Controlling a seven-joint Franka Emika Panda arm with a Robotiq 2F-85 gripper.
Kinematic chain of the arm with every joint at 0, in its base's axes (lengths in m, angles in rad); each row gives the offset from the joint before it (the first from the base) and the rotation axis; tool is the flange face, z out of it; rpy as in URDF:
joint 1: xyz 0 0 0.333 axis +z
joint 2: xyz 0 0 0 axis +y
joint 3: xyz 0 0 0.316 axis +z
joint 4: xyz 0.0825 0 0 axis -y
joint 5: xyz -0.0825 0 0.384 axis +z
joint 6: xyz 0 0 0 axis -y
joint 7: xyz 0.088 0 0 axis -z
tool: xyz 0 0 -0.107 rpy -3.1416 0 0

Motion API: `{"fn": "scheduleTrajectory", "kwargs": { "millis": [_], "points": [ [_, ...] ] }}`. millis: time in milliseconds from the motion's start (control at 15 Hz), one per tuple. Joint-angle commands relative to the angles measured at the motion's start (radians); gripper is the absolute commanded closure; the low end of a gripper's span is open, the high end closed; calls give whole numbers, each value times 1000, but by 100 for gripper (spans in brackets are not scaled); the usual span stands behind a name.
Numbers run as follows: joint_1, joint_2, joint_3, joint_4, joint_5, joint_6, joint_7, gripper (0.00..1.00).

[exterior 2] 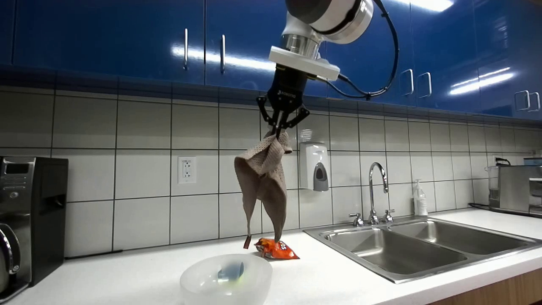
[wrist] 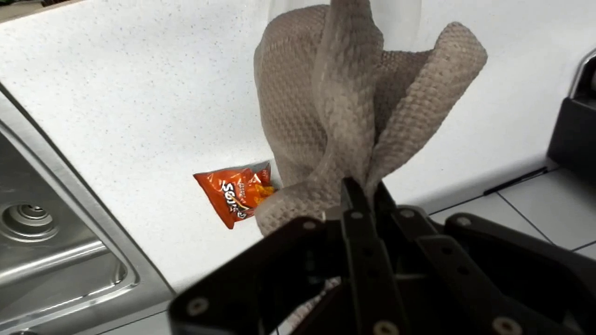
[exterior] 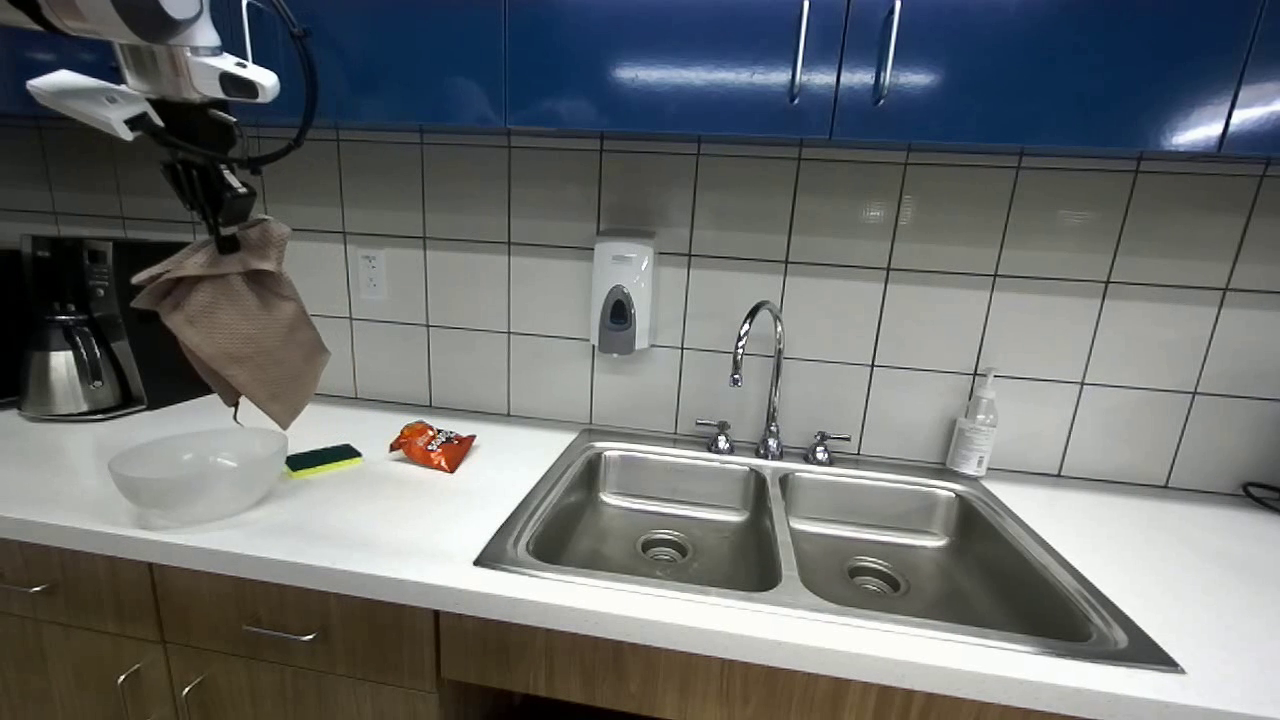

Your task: Put the brown towel in the bowl

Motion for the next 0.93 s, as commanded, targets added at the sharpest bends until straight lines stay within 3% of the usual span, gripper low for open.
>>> {"fn": "scheduleTrajectory", "kwargs": {
  "millis": [0, 867],
  "points": [
    [4, -13, 29, -8, 42, 20, -47, 98],
    [32, 156, 72, 23, 82, 105, -78, 98]
  ]
}}
